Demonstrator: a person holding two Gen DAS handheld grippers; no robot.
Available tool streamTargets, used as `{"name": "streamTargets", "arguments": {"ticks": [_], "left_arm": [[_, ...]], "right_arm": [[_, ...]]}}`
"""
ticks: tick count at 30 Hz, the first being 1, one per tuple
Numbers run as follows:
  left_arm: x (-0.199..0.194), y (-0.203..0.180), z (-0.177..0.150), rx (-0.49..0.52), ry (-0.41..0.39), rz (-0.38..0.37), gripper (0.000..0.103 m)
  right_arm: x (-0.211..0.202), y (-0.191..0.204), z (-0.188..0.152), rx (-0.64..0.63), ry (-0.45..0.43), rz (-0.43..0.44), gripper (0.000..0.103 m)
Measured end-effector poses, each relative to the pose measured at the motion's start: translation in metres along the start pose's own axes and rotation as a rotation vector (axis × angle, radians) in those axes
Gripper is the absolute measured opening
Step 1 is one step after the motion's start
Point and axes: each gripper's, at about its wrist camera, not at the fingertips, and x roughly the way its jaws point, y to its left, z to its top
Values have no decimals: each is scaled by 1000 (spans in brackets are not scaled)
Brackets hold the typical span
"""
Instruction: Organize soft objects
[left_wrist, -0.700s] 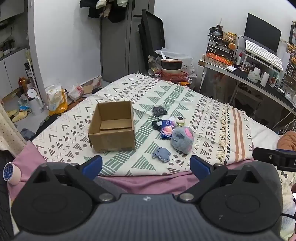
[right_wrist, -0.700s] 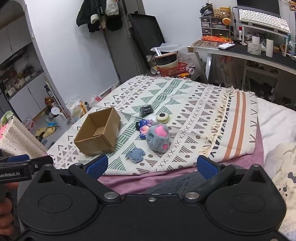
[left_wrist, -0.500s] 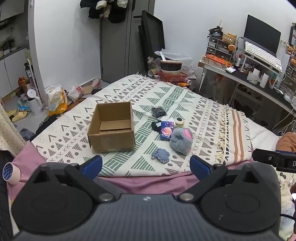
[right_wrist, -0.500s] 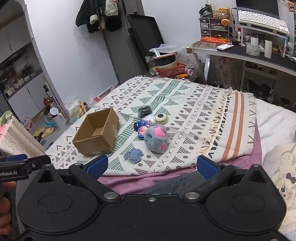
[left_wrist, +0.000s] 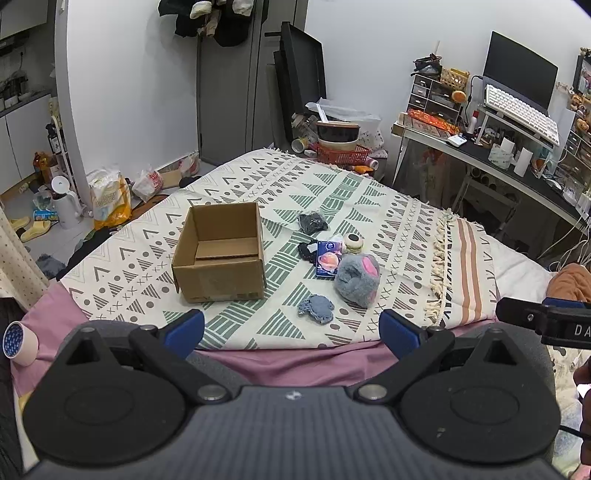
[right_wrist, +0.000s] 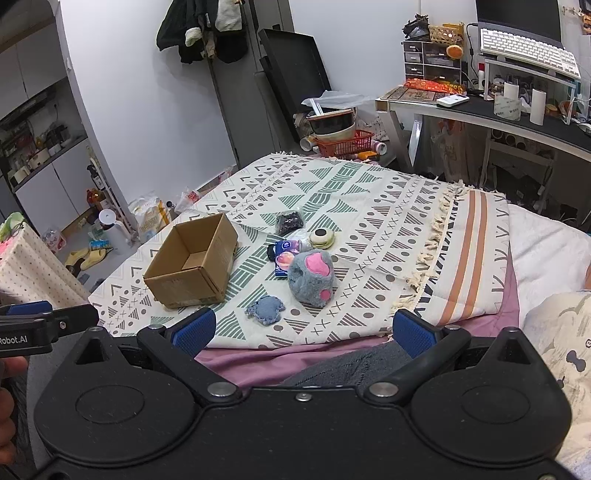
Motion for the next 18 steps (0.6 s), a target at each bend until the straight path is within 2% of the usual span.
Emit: {"name": "streamTargets", "arguments": {"ticks": [18], "left_arm": [[-3, 7, 0, -8, -12, 0, 100]], "right_arm": [[-2, 3, -1, -17, -4, 4, 103]]}}
